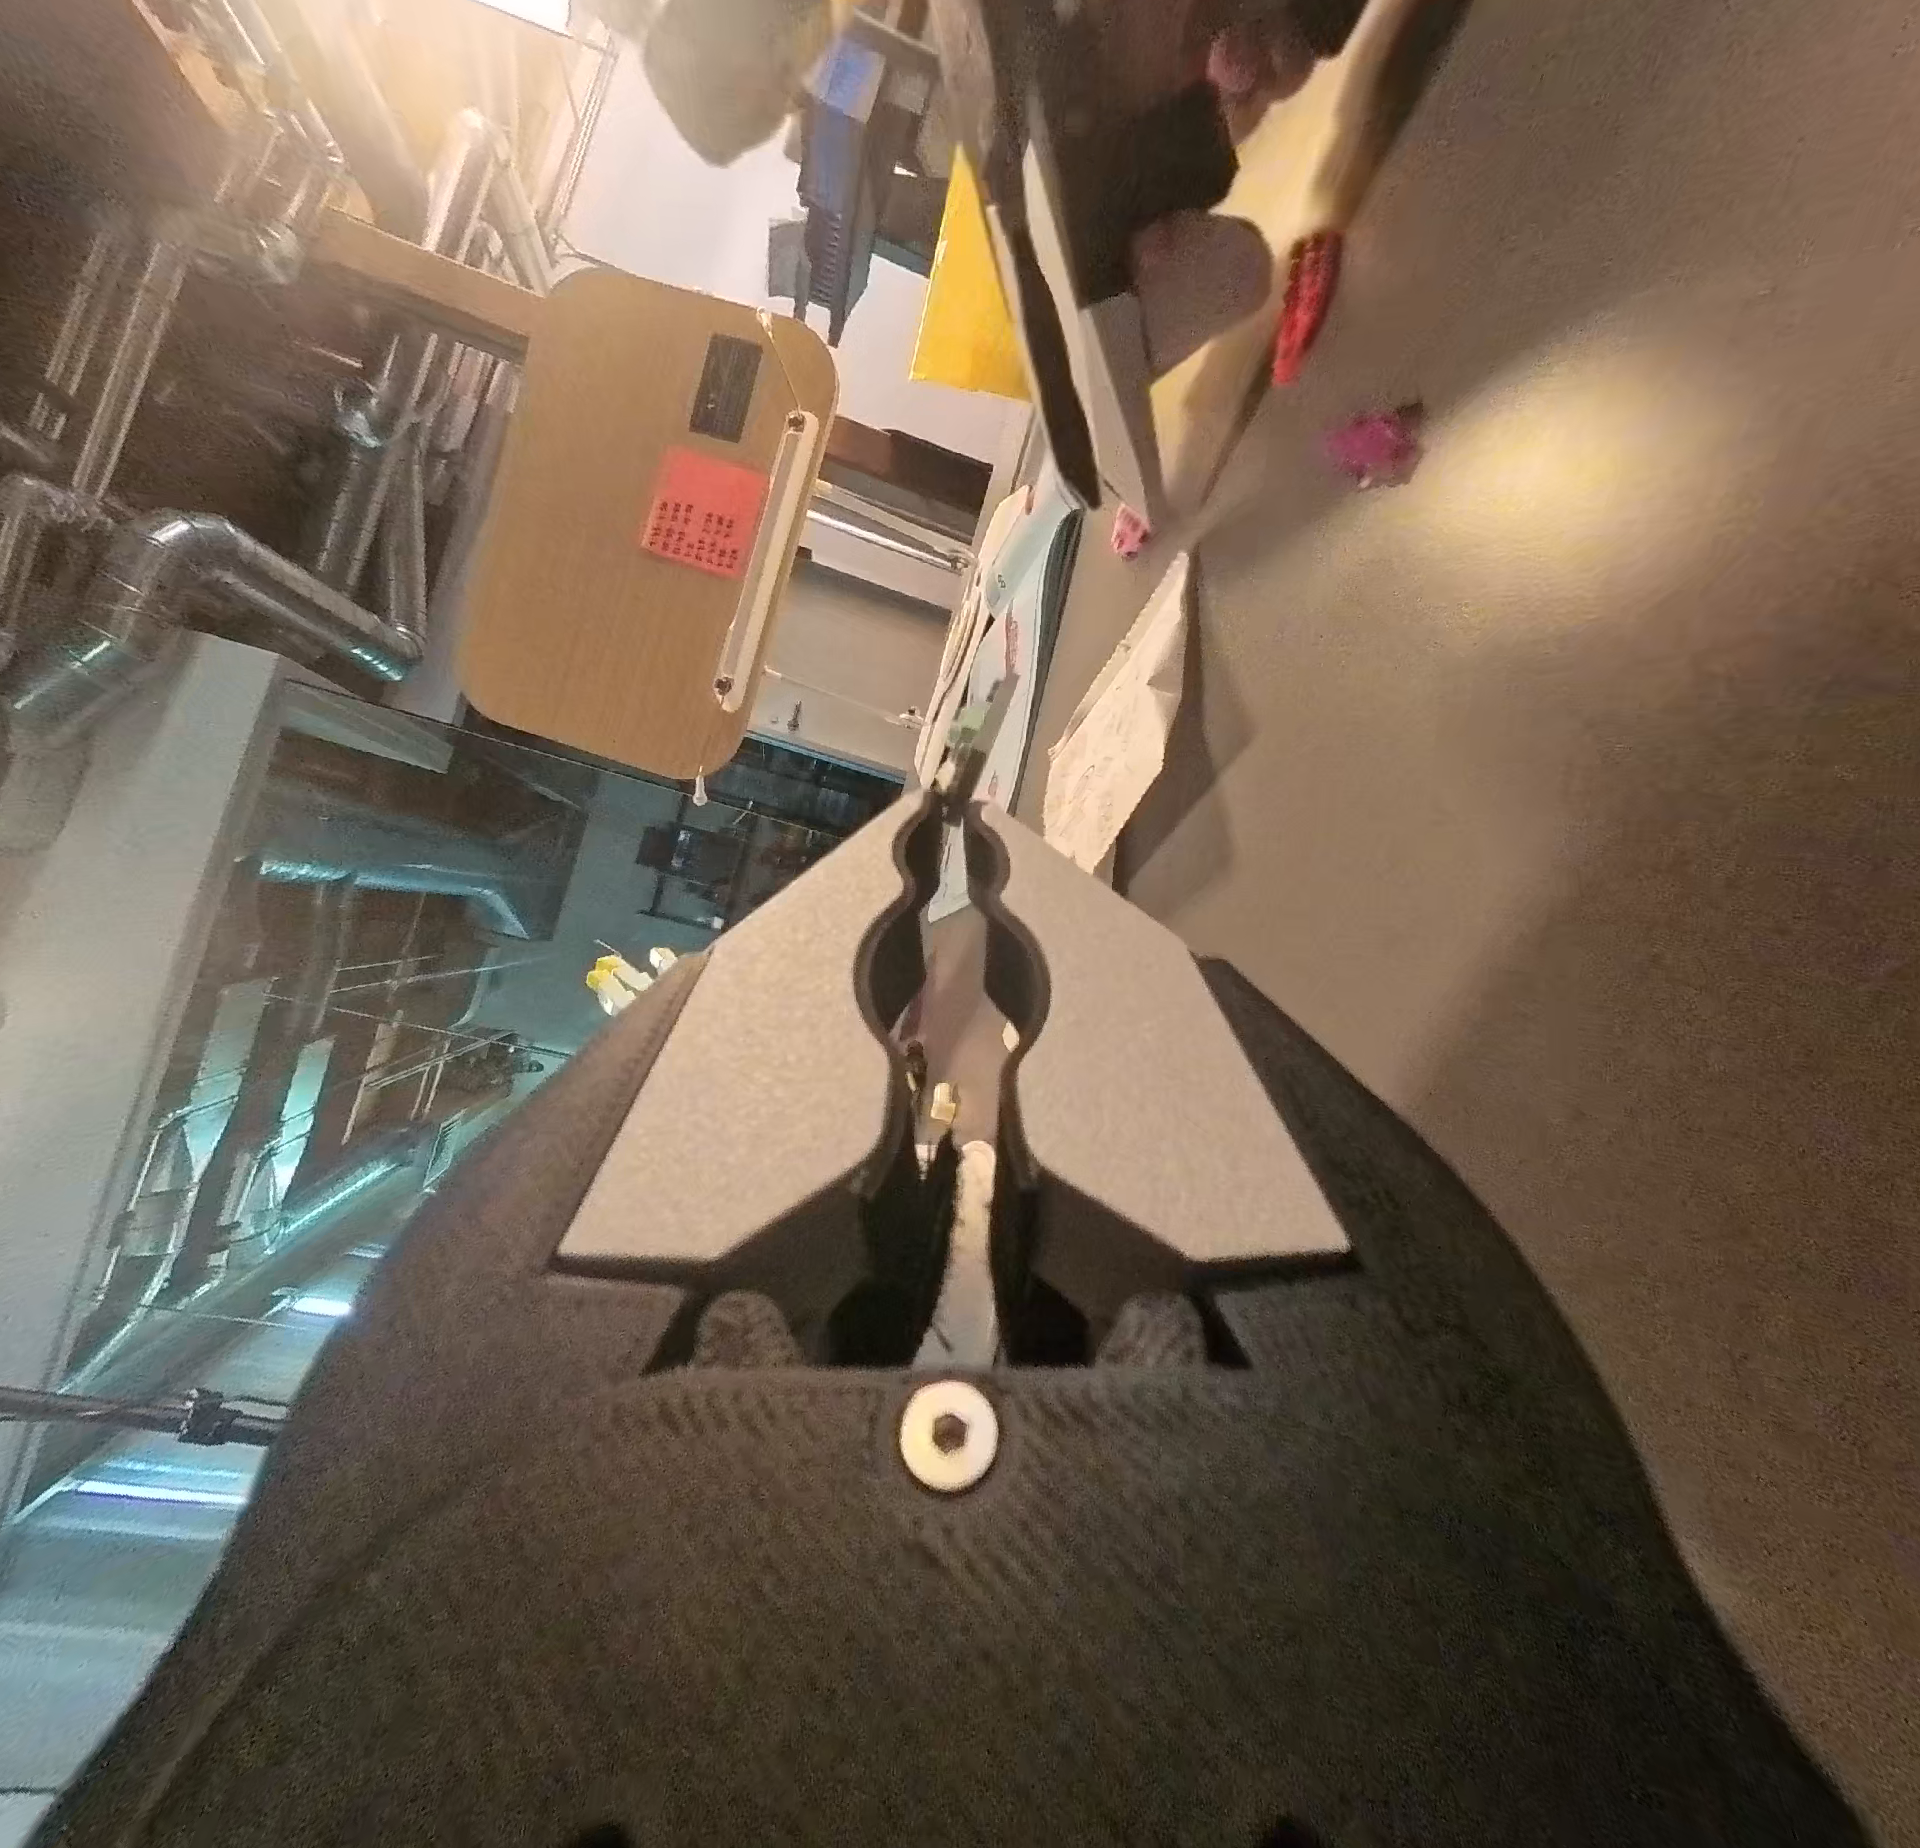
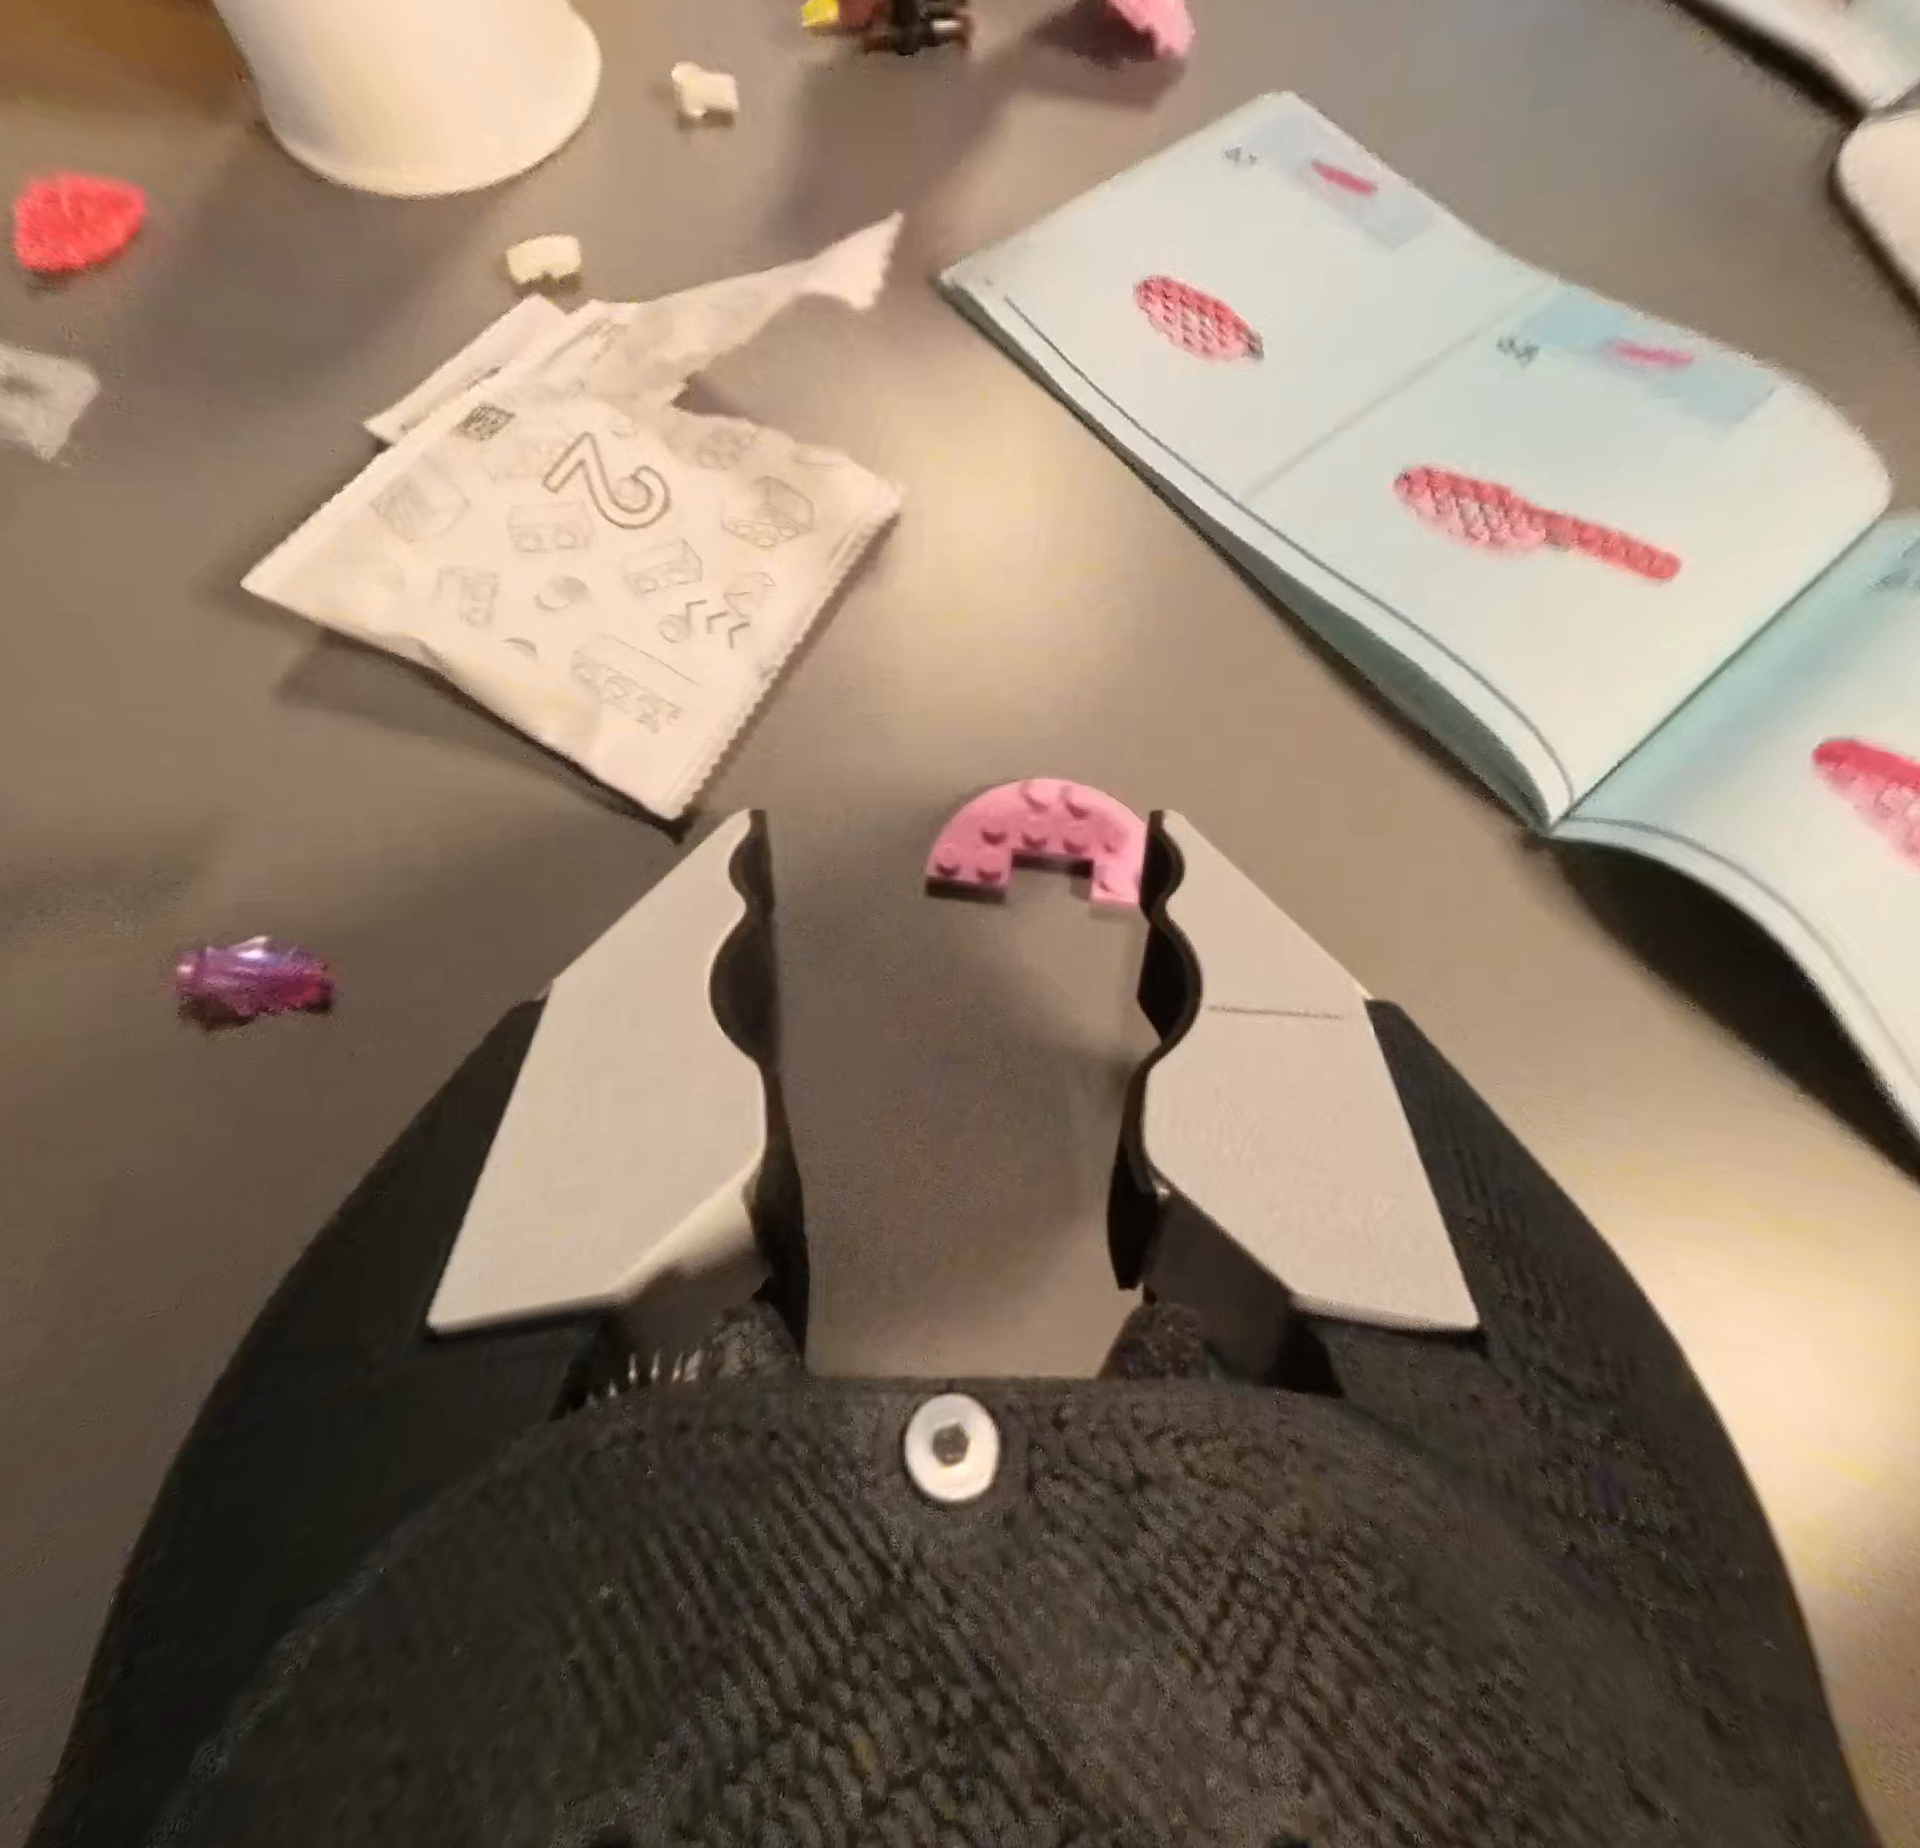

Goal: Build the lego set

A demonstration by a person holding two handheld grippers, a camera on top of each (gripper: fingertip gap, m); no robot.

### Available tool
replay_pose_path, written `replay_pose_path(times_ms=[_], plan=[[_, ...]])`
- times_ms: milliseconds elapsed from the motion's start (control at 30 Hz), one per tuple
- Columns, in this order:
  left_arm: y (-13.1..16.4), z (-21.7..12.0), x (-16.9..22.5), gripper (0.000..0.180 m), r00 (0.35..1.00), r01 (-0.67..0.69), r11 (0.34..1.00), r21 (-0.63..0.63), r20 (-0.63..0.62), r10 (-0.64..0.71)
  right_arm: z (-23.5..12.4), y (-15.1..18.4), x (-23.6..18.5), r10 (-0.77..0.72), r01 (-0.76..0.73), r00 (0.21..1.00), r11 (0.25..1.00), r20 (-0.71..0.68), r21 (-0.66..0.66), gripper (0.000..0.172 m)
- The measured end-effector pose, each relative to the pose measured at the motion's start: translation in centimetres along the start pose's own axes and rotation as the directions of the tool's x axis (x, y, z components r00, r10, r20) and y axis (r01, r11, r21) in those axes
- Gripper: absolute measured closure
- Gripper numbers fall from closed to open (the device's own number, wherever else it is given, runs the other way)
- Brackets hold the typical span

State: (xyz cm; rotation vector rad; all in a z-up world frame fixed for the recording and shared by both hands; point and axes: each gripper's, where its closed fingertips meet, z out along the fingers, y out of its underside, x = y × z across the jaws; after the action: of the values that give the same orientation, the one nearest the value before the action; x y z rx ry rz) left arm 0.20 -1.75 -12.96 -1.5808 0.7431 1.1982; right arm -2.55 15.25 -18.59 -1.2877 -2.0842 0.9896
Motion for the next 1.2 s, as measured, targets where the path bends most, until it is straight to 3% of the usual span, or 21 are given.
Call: replay_pose_path(times_ms=[100,300,400,900,1200], plan=[[0.0,0.0,0.0,0.178,1.0,-0.009,1.0,0.0,0.003,0.009,0.2,0.8,1.3,0.06,-0.06,0.998,0.998,0.013,-0.022,0.102],[0.0,0.0,0.3,0.178,1.0,-0.013,1.0,0.0,-0.014,0.013,0.5,0.8,1.5,0.031,-0.03,0.999,0.998,0.024,-0.05,0.109],[0.0,0.1,0.5,0.178,1.0,-0.017,1.0,-0.001,-0.019,0.017,0.4,0.8,1.3,0.019,-0.018,1.0,0.998,0.024,-0.059,0.127],[0.0,0.2,1.1,0.178,0.998,-0.033,0.999,-0.004,-0.045,0.033,-0.3,1.0,-0.5,0.027,-0.027,1.0,1.0,0.015,-0.016,0.13],[-0.4,-0.1,1.3,0.178,0.996,-0.083,0.996,0.011,-0.034,0.084,-1.7,-0.7,-0.6,-0.075,0.084,0.994,0.989,-0.079,0.123,0.129]])
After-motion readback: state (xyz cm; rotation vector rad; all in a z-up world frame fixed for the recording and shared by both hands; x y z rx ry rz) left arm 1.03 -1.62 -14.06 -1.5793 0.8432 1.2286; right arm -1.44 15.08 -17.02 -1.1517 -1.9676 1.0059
